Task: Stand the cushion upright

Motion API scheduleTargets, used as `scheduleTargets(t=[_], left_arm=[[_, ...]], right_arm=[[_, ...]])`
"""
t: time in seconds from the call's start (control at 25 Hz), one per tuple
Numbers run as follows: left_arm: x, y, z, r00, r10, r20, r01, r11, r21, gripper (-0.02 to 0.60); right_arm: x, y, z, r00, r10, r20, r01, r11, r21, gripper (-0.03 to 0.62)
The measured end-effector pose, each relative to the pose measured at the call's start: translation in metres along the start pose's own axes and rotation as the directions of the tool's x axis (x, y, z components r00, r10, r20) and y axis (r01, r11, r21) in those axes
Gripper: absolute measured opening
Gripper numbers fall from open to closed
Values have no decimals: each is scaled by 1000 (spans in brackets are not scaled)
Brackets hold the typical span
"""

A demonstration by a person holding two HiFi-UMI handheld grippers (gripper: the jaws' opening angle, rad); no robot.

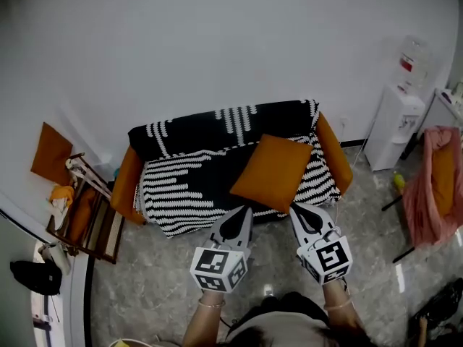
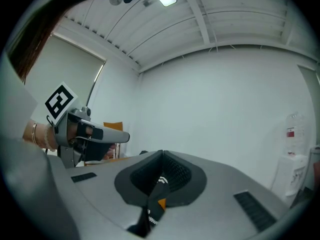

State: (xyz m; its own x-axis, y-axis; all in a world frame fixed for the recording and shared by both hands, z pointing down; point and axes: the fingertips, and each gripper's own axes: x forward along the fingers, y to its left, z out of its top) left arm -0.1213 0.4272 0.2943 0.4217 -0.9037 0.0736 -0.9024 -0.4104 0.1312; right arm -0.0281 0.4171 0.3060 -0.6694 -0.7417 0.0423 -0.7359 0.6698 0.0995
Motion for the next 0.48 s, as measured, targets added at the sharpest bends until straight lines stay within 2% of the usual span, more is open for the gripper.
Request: scheduleTargets(t=[0.48], left_arm=[[65, 40, 8, 1000, -26, 8, 26, 1000, -10, 18]], right_arm=[[63, -48, -1, 999, -42, 31, 42, 999, 11, -4]])
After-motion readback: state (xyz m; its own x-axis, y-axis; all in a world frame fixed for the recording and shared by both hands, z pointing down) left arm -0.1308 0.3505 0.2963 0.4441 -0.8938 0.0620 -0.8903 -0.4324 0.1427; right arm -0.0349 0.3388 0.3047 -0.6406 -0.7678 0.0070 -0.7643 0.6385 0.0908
